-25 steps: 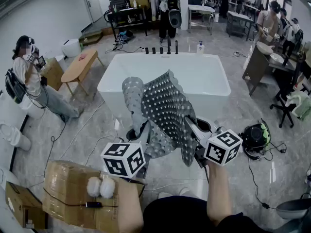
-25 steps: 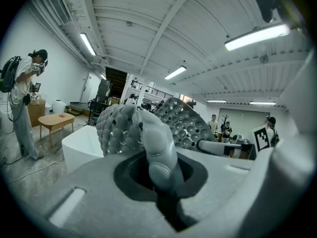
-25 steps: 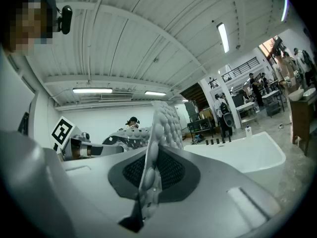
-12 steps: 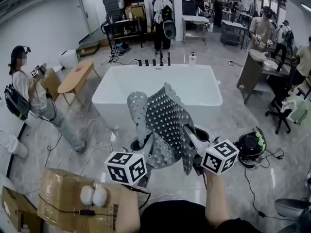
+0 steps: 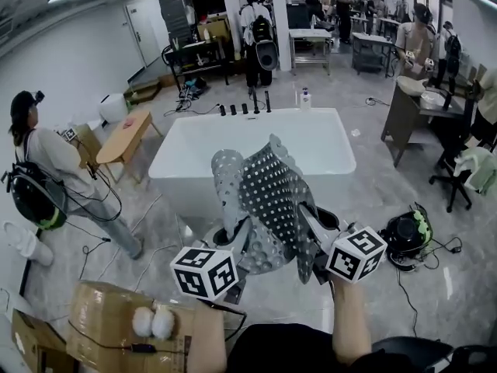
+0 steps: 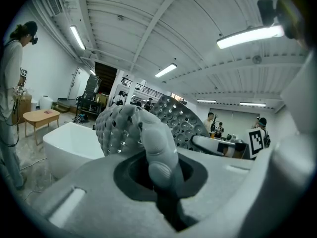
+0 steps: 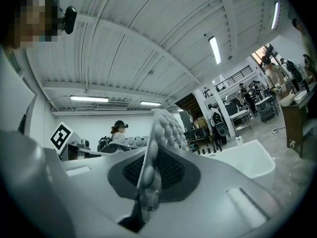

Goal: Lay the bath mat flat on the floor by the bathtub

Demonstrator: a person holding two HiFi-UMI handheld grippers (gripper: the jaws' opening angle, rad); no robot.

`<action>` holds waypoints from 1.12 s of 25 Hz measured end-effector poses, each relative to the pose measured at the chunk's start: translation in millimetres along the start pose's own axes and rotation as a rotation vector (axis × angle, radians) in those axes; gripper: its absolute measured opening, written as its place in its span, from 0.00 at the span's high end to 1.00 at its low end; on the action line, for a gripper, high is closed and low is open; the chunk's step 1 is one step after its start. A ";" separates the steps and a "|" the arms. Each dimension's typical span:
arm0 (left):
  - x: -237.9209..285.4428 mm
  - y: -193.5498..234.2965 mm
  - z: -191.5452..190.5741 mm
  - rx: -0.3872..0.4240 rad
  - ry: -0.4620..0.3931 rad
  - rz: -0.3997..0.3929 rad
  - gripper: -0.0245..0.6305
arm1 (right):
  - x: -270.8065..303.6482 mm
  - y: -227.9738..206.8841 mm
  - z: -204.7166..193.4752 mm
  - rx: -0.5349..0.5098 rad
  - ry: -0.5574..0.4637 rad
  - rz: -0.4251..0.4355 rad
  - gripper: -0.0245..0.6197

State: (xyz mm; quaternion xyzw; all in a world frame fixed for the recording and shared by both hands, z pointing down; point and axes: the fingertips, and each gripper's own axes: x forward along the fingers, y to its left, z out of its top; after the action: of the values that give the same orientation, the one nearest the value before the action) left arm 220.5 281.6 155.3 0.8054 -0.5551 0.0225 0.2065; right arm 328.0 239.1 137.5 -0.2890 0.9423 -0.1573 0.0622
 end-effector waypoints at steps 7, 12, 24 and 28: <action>8.2 -9.9 -3.8 -0.001 0.014 0.005 0.93 | -9.6 -11.9 0.1 0.030 -0.006 0.010 0.94; 10.6 -5.2 1.3 0.008 0.024 0.008 0.93 | -1.1 -13.5 2.9 0.038 -0.016 0.020 0.93; 66.2 41.7 8.8 -0.031 0.029 -0.092 0.93 | 42.6 -49.4 0.3 0.008 -0.014 -0.051 0.93; 93.7 66.5 13.1 -0.057 0.037 -0.120 0.93 | 71.4 -69.1 0.8 0.004 -0.006 -0.078 0.94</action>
State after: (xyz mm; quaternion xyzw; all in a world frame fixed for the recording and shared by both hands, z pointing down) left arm 193.8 174.1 188.7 0.8304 -0.5026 0.0091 0.2404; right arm 305.5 144.5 157.8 -0.3257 0.9298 -0.1606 0.0595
